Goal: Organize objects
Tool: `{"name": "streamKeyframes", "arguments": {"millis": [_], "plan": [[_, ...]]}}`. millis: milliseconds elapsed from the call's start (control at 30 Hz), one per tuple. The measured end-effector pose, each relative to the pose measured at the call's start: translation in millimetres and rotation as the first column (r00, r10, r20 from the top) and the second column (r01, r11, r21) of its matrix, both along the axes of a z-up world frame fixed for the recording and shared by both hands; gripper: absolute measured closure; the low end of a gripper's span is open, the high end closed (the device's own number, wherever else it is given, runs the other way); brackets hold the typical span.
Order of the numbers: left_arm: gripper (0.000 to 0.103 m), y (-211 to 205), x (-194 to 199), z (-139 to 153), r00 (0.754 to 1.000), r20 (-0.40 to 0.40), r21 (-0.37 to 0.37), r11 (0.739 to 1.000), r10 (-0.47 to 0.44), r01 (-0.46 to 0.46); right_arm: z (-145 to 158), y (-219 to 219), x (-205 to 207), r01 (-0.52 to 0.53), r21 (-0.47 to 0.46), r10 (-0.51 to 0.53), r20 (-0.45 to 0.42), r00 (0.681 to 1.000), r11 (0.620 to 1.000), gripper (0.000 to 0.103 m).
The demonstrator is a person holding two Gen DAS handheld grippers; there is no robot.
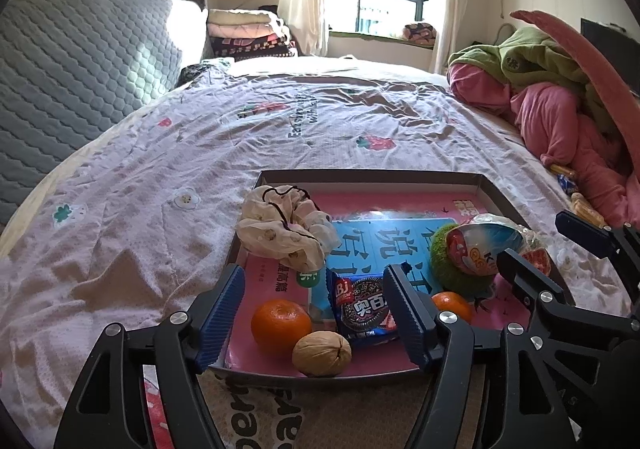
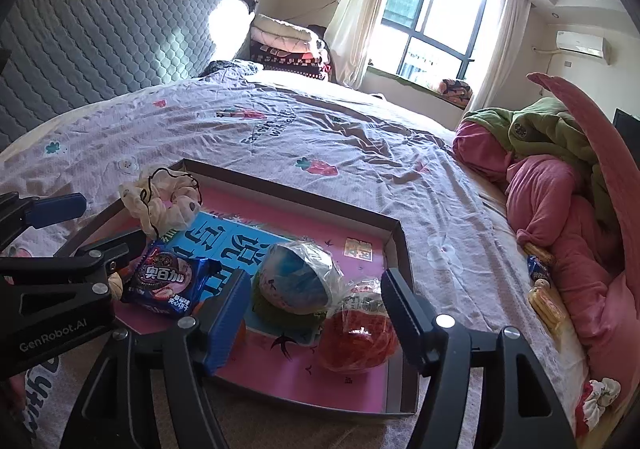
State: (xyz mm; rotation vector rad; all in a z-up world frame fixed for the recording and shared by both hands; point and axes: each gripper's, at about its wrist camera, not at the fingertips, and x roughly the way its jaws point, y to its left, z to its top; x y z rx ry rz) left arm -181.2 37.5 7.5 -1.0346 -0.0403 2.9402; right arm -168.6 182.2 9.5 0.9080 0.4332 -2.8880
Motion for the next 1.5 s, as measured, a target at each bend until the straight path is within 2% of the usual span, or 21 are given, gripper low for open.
{"name": "streamKeyframes", "arguments": {"millis": [167, 700, 900, 1133, 1500], "plan": [[0.029, -0.9, 6.7, 4.9, 1.0, -0.014, -0.011, 1.0, 0.007, -0.007, 4.7, 2.4, 3.3, 0.004, -0.02, -0.004, -0.011, 1.0, 1.0, 0.035], [0.025, -5.7, 39.6, 13.8, 0.999, -0.04, -0.015, 1.0, 0.026, -0.026, 22.7, 14.6, 32.5, -0.012, -0.164, 0.006, -0.037, 0.999, 0.986, 0.019], [0.025, -8.3, 53.2, 14.3, 0.998, -0.048, -0.025, 0.999, 0.027, -0.029, 19.3, 14.6, 42.5, -0.016, -0.156, 0.011, -0.033, 0.999, 0.988, 0.018], [0.025, -6.3, 62.4, 1.6, 0.999, 0.003, -0.053, 0.997, 0.052, -0.052, 13.1, 18.3, 52.0, -0.012, -0.174, 0.01, -0.012, 1.0, 0.985, 0.018], [0.025, 1.2, 79.3, -8.2, 0.998, 0.02, -0.08, 0.995, 0.066, -0.064, -0.8, 19.7, 69.6, 0.013, -0.189, -0.01, 0.015, 1.0, 0.982, 0.018]]}}
